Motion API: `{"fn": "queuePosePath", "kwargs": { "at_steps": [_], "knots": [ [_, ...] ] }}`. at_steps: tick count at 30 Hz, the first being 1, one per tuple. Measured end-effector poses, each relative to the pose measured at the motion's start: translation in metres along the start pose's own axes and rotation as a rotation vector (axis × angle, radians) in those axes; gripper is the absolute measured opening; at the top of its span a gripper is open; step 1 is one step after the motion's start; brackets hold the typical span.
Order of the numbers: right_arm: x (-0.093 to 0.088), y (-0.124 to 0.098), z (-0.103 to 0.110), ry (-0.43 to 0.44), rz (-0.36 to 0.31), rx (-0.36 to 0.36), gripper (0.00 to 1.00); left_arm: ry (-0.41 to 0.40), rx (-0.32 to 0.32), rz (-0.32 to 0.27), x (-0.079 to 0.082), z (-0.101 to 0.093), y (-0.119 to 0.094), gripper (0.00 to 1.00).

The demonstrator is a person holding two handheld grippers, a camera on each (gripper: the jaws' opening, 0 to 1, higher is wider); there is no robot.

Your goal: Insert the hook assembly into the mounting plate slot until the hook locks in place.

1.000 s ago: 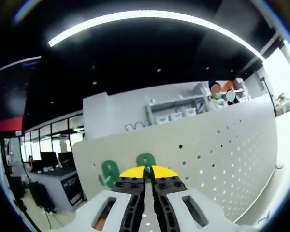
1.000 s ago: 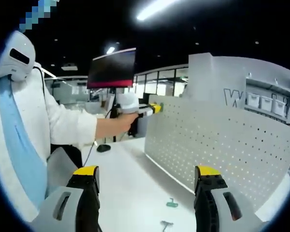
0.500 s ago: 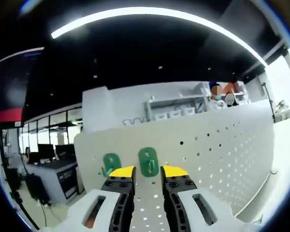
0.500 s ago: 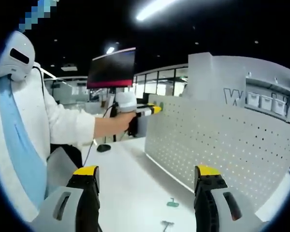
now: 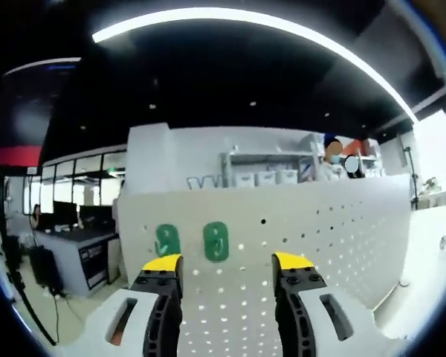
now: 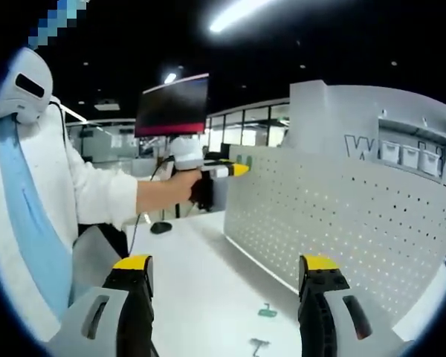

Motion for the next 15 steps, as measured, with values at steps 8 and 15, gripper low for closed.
{"fn": "queuePosePath", "kwargs": {
  "at_steps": [8, 15],
  "knots": [
    [-0.002, -0.003, -0.001, 0.004, -0.002, -0.001, 0.81, -0.013, -0.048, 0.021, -0.002, -0.013, -0.022, 0.56],
    [-0.004, -0.001, 0.003, 0.009, -0.005, 0.010, 0.81, -0.029, -0.068, 0.040, -0.006, -0.015, -0.041, 0.56]
  ]
}}
Point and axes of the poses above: the point that each gripper's makers call its tool centre point, and the gripper's own axes: y roughly forward along the fingers, z roughly to its left, x roughly out of its top, the point moved 8 cm from there along -y, roughly backward along the fingers, and after that the axes turned 3 degrees about -z, right-handed, at the moved point
